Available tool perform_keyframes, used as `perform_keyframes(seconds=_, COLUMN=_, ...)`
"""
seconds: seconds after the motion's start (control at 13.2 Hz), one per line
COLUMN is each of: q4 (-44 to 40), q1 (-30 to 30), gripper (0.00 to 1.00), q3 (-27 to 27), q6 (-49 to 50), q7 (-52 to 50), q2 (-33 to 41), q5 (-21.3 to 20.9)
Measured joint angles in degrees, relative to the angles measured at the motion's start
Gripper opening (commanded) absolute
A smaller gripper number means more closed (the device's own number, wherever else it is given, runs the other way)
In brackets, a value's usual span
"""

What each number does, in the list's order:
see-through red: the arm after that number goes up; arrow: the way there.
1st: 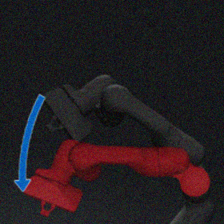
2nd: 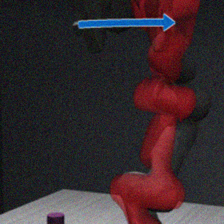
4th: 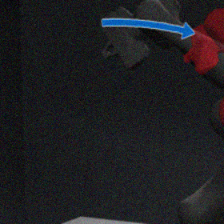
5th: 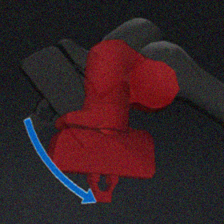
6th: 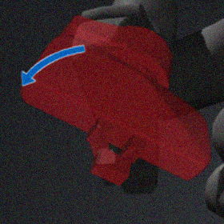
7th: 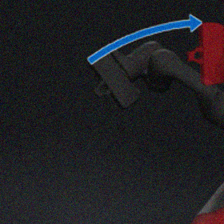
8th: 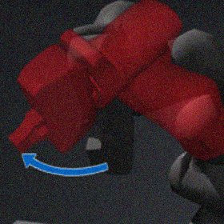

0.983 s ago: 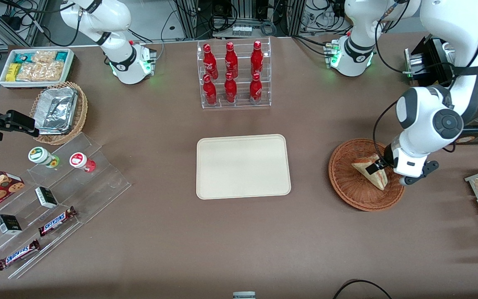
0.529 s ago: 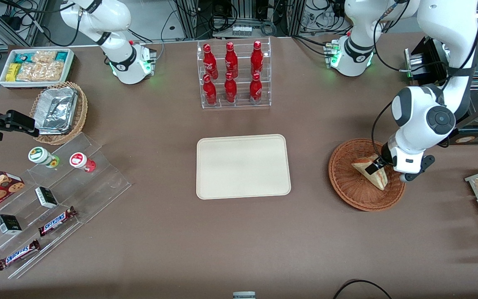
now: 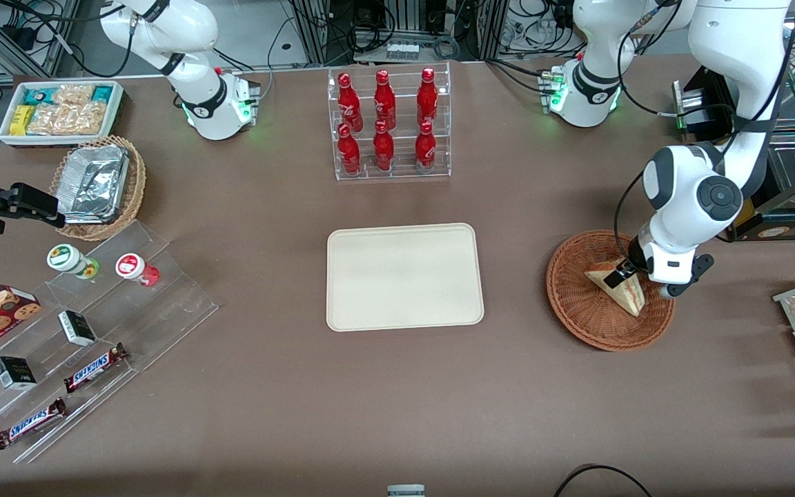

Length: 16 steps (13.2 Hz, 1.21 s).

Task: Place sandwich from basket to tray
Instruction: 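Close the left gripper on the wrapped sandwich, then lift the sandwich and carry it with the left gripper toward the tray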

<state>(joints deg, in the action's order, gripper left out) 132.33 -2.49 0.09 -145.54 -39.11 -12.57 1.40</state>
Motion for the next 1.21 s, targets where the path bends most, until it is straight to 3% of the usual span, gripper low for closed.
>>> perform_keyframes(seconds=0.3, q4=-0.06, q1=0.02, gripper=0.0, q3=0.05, q6=0.77, q7=0.0, q2=0.64, q5=0.0)
perform_keyframes(seconds=0.53, q4=-3.86, q1=-1.83, gripper=0.0, q3=0.7, q6=8.79, q7=0.33, q2=2.32, q5=-0.09)
perform_keyframes(seconds=0.83, q4=-14.35, q1=-9.61, gripper=0.0, q3=1.54, q6=21.92, q7=0.45, q2=2.92, q5=-0.11)
perform_keyframes(seconds=1.21, q4=-19.16, q1=-21.16, gripper=0.0, q3=1.86, q6=22.55, q7=0.21, q2=-0.47, q5=-0.11)
